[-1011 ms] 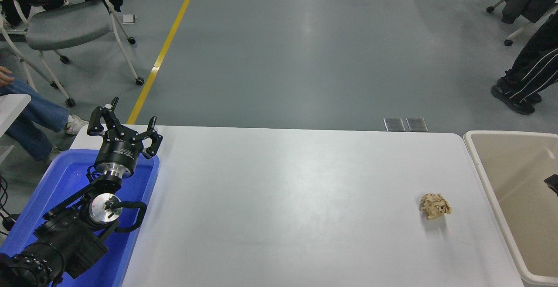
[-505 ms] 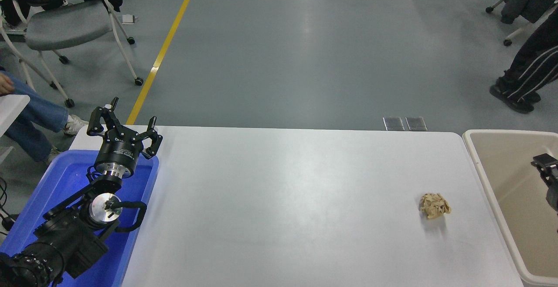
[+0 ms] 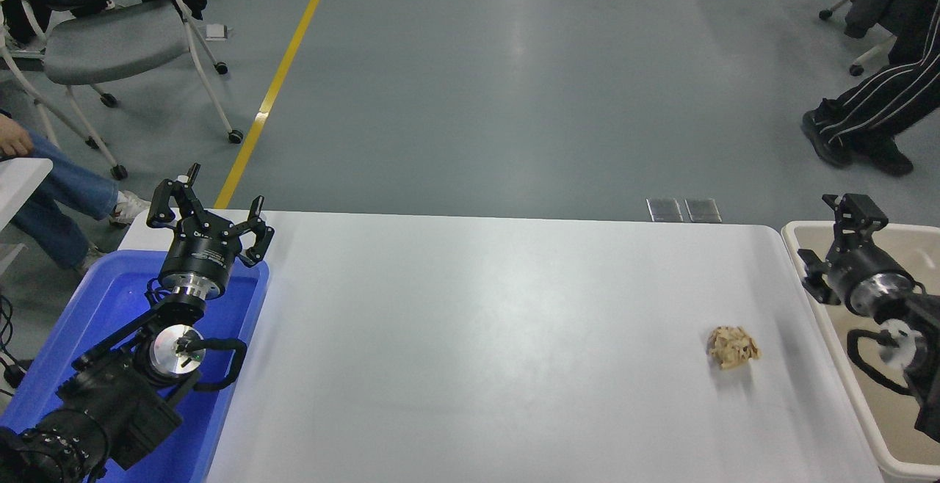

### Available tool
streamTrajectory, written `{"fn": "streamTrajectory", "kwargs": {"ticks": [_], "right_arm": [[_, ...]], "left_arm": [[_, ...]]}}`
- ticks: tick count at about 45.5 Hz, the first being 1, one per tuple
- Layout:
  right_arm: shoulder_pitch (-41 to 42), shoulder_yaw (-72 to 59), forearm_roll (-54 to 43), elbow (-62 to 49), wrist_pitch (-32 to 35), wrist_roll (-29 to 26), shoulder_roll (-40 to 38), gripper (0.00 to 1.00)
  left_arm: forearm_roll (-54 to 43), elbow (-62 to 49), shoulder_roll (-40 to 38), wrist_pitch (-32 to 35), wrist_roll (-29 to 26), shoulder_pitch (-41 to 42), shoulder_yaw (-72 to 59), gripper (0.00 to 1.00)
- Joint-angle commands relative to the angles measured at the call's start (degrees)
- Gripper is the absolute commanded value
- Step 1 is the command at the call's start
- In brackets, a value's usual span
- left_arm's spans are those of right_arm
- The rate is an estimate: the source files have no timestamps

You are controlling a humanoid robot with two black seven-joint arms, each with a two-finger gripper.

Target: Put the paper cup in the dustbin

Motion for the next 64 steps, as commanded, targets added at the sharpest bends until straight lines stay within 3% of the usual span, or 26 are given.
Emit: {"fn": "streamTrajectory", "kwargs": {"ticks": [1, 8, 13, 64], "right_arm": [[-2.42, 7.09, -4.52, 10.12, -4.96, 8.47, 3.75, 0.99], [-4.70, 14.30, -14.98, 10.30, -6.37, 8.65, 11.31, 0.99], [-6.28, 18.17, -16.22, 11.44, -6.64, 8.91, 13.33, 0.99], [-5.67, 17.65, -15.95, 7.32, -7.87, 9.61, 11.67, 0.99]], "left_arm": [[0.00, 0.00, 0.00, 0.00, 0.00, 0.00, 0.00, 1.00], [0.00, 0.00, 0.00, 0.00, 0.00, 0.00, 0.00, 1.00], [0.00, 0.00, 0.00, 0.00, 0.00, 0.00, 0.00, 1.00], [0.00, 0.00, 0.00, 0.00, 0.00, 0.00, 0.00, 1.00]]}}
